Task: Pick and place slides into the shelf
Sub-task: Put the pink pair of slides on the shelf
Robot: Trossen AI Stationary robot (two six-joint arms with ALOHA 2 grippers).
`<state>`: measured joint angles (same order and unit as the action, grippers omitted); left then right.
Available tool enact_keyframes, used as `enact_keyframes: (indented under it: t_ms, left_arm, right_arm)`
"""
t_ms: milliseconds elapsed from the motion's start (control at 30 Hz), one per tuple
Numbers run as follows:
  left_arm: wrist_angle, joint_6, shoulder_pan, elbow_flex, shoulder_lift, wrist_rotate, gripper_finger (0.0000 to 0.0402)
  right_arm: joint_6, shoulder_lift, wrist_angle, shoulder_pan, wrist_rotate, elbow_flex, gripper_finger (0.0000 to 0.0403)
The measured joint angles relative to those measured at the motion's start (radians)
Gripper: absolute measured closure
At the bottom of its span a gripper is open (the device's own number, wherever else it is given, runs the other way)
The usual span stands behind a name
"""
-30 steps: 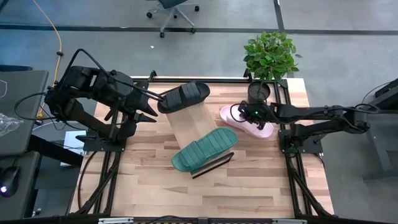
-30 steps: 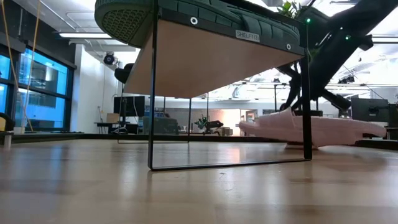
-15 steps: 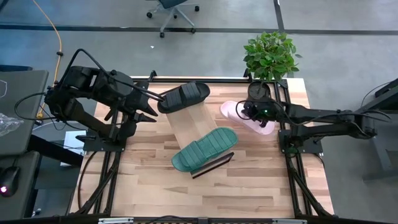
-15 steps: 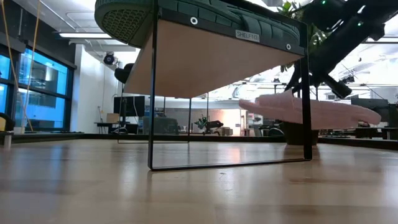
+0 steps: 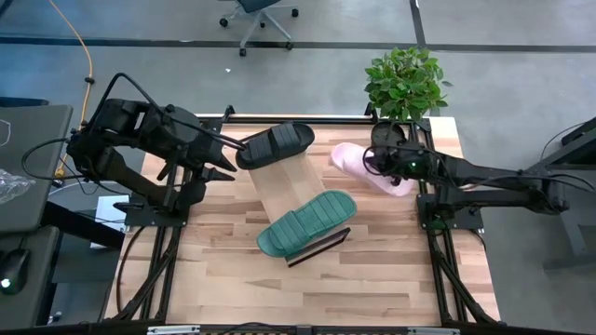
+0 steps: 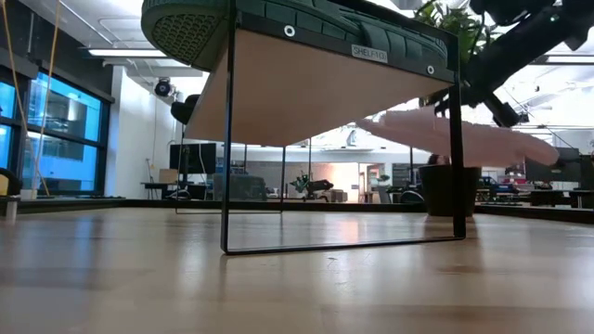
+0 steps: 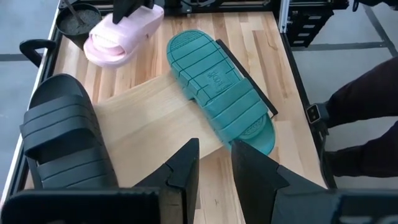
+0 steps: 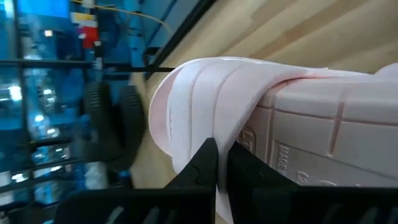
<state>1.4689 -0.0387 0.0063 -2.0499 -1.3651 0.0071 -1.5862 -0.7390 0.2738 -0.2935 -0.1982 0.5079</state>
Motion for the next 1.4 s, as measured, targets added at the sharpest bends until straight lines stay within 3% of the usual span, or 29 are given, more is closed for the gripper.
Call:
enact_keyframes:
  t_ms: [367,567,900,1400]
  left_arm:
    - [0.0,-0.054,0.0,0.0,0.0,-0.003,0.0318]
    - [-0.001,-0.101,0.0,0.0,0.0,-0.057,0.0318]
    - [-0.002,-0.167,0.0,0.0,-0.01,-0.079,0.0318]
    - [-0.019,-0.174,0.0,0.0,-0.075,-0.071,0.0318]
  right_arm:
    - [0.055,0.107,-0.064,0.0,0.034,0.0,0.0403]
    - [0.069,0.165,-0.075,0.0,0.057,0.0,0.0403]
    - [0.079,0.204,-0.249,0.0,0.095,0.009,0.0403]
    - [0.222,0.167,0.065,0.0,0.122,0.323,0.0403]
